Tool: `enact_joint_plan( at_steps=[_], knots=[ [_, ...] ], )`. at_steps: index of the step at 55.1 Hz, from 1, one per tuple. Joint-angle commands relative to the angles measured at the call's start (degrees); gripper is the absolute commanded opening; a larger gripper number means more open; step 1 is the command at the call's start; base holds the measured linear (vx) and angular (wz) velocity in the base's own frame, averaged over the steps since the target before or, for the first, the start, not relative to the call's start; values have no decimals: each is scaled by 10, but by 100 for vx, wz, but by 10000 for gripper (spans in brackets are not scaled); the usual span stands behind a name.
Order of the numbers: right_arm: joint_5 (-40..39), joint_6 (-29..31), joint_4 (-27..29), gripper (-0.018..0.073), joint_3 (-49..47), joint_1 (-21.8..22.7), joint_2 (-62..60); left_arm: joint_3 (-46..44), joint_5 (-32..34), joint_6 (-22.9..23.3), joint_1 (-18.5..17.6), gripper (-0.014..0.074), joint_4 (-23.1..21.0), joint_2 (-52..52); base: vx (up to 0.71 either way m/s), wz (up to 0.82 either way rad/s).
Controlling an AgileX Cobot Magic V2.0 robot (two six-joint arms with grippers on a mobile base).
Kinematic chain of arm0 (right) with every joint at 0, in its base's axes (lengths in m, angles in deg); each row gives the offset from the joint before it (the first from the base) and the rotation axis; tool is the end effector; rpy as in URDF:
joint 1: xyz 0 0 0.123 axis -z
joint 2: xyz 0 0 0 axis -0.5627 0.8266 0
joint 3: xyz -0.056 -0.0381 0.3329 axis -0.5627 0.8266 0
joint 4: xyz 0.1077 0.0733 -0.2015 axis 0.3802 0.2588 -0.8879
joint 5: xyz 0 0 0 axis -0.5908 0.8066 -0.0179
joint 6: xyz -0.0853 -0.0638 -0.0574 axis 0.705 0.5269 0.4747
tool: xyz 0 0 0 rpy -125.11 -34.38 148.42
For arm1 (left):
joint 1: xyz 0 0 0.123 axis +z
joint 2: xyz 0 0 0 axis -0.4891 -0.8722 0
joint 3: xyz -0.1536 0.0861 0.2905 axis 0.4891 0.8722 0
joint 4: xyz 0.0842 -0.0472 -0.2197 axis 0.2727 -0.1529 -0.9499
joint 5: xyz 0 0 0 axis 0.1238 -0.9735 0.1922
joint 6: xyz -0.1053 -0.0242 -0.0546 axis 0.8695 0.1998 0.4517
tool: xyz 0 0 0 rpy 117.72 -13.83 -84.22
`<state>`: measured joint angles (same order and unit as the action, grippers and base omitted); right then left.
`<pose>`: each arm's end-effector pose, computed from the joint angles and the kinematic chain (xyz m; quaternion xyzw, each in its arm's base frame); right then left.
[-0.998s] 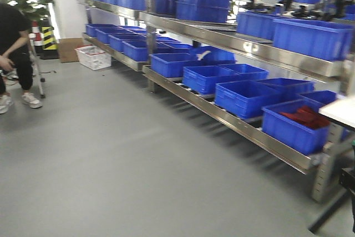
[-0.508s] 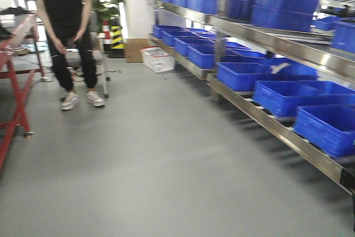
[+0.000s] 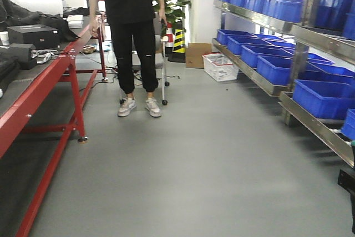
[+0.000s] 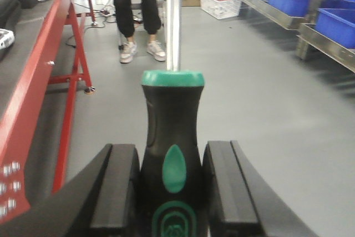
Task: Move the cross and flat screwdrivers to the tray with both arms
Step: 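Hold both screwdrivers while the base drives to the grey tray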
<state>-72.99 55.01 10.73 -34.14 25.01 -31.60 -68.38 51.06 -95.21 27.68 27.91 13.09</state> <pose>0.1206 0.0246 0.3803 -0.0613 0.7788 0.0775 0.6195 0.1100 -0.0124 0.3955 0.0292 0.7981 -0.0428 0.6003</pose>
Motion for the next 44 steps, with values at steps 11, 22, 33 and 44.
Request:
enact_joint_plan(
  at_steps=[11,22,33,44],
  knots=[
    [-57,3,0,-8,-20,2,-3,-16,53,0,-2,0,-8,1,57,13],
    [-57,3,0,-8,-20,2,-3,-16,53,0,-2,0,-8,1,58,2],
    [-57,3,0,-8,-20,2,-3,-16,53,0,-2,0,-8,1,58,-5],
    [-57,3,0,-8,-20,2,-3,-16,53,0,-2,0,-8,1,57,-12]
  ],
)
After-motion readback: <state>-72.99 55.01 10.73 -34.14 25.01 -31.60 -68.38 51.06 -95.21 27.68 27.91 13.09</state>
